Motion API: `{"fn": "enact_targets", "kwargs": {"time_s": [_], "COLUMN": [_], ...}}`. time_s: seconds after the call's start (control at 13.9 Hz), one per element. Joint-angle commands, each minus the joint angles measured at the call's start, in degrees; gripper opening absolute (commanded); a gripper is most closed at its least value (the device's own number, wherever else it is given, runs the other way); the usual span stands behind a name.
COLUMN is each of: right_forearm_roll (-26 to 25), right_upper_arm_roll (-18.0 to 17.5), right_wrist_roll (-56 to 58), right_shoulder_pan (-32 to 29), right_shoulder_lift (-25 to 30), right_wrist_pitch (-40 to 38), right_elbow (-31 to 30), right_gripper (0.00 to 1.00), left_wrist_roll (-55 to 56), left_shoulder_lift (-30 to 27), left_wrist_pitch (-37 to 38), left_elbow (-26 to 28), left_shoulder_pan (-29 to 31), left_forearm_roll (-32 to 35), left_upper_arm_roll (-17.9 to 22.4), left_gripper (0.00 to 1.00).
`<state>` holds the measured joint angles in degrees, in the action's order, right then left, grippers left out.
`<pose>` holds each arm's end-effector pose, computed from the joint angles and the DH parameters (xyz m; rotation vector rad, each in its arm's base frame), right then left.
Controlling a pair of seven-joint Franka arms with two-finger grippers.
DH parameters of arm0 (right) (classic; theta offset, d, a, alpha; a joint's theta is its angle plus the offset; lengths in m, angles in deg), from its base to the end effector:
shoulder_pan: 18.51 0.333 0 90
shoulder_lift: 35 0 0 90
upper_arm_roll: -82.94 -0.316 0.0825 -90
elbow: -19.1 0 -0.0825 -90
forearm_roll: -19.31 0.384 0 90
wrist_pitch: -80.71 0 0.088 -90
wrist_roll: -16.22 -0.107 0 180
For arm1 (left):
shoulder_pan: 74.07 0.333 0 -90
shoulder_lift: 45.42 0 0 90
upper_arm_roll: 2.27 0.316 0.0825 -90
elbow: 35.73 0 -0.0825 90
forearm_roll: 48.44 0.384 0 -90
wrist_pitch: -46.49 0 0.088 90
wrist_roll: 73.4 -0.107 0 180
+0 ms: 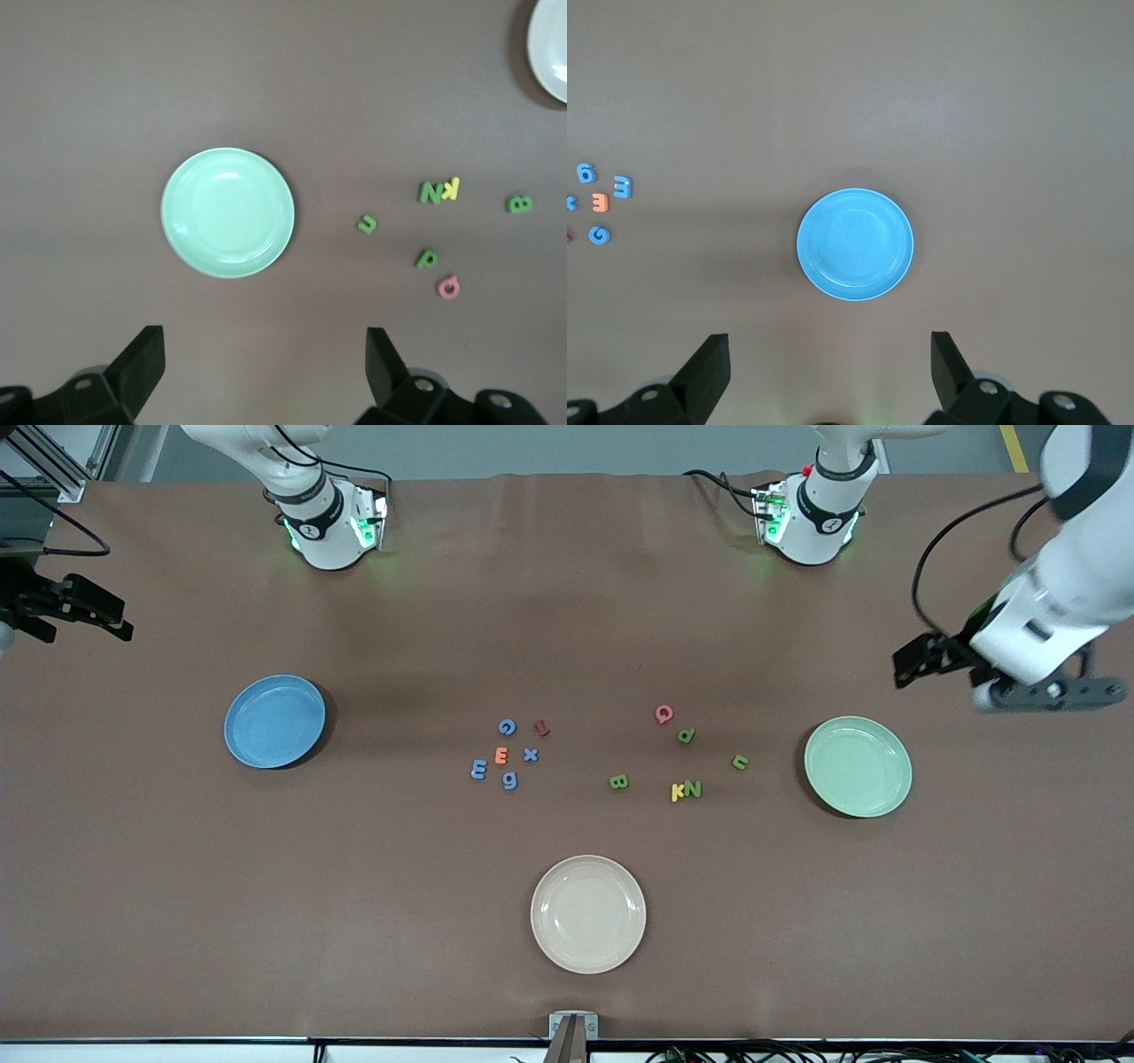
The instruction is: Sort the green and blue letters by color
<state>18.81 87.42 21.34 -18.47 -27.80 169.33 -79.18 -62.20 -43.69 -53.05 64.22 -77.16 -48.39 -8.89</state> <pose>0.5094 -0.0430 0.6212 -3.1361 -0.0199 0.0676 0.5606 -0.0951 0.5393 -3.1366 -0.0405 0.0581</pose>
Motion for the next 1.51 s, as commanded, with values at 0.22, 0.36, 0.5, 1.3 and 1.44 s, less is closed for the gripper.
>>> {"fn": "enact_targets", "kwargs": {"time_s": [0.22,0.36,0.5,1.3,1.44], "right_forearm_roll": [-0.6,-0.6,-0.6,-1.3,-0.5], "right_upper_arm_roll": [0.0,0.0,0.0,0.0,-0.1], "right_wrist_roll": [0.3,0.3,0.3,1.0,-5.0], "right_shoulder_pan": [-0.1,0.0,0.0,0.0,4.2], "right_shoulder_lift": [1.3,1.2,1.1,-14.6,-17.4], "right_wrist_pitch": [0.4,0.4,0.2,5.7,8.2], "right_elbow": [-1.0,-0.9,0.0,3.9,3.8], "right_gripper": [1.0,1.0,1.0,1.0,1.0], "left_wrist_roll": [16.3,20.9,26.8,50.9,51.5], "left_shoulder_lift": [-1.2,1.2,4.8,20.2,21.6], "left_wrist_pitch": [-23.7,-33.0,-39.1,-53.5,-53.6], "left_elbow": [20.4,26.2,28.5,29.3,28.6], "left_shoulder_pan": [-0.2,-0.3,-0.5,-4.8,-4.9], "left_forearm_roll": [-0.3,-0.3,-0.3,-0.1,-0.1], "left_upper_arm_roll": [-4.4,-4.7,-5.7,-6.0,-5.9], "left_gripper": [1.0,1.0,1.0,0.81,0.76]}}
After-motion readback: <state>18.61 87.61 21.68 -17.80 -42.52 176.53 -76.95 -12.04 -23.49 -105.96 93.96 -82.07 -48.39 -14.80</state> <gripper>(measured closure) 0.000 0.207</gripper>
